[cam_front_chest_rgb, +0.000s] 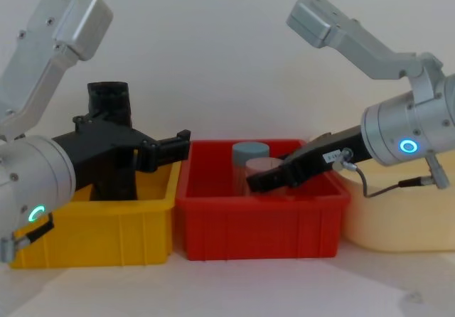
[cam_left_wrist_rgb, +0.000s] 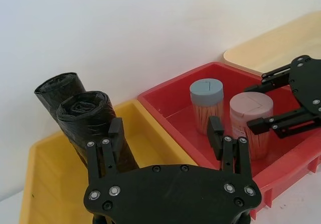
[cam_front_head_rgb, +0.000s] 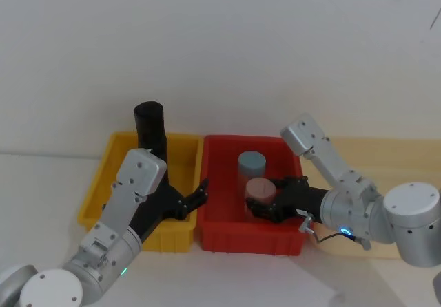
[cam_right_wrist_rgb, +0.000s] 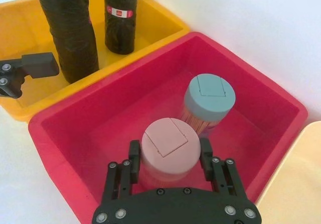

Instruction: Pick up the garbage bag with the one hand and transfer it to the other hand.

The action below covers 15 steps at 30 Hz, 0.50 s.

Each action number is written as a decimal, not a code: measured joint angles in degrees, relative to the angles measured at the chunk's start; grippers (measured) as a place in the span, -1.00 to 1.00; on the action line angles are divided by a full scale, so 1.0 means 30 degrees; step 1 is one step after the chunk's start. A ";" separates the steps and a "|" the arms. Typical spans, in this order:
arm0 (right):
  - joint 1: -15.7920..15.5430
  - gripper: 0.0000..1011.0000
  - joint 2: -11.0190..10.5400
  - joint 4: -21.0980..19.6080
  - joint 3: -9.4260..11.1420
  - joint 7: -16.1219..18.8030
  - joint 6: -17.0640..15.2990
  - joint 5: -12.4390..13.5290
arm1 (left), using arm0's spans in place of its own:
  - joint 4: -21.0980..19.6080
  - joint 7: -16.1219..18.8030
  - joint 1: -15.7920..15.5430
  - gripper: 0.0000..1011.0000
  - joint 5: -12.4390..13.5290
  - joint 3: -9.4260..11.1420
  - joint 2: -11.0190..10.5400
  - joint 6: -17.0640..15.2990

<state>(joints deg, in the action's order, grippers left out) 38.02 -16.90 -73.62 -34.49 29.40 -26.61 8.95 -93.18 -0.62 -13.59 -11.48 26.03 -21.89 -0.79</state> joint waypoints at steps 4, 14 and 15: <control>0.0024 0.36 0.0020 0.0054 -0.0007 0.0007 0.0009 -0.0015 | 0.0000 0.0000 -0.0001 0.98 0.0000 0.0000 0.0000 -0.0001; 0.0031 0.36 0.0041 0.0078 0.0023 0.0016 0.0049 -0.0038 | 0.0000 0.0000 -0.0001 0.98 0.0001 0.0001 0.0000 -0.0001; -0.0027 0.36 0.0032 0.0011 0.0095 0.0013 0.0089 -0.0039 | 0.0001 0.0000 -0.0001 0.98 0.0001 -0.0001 0.0000 -0.0001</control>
<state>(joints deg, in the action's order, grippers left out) 37.94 -16.80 -73.59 -34.20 29.44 -26.35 8.83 -93.17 -0.62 -13.59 -11.48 26.02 -21.89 -0.80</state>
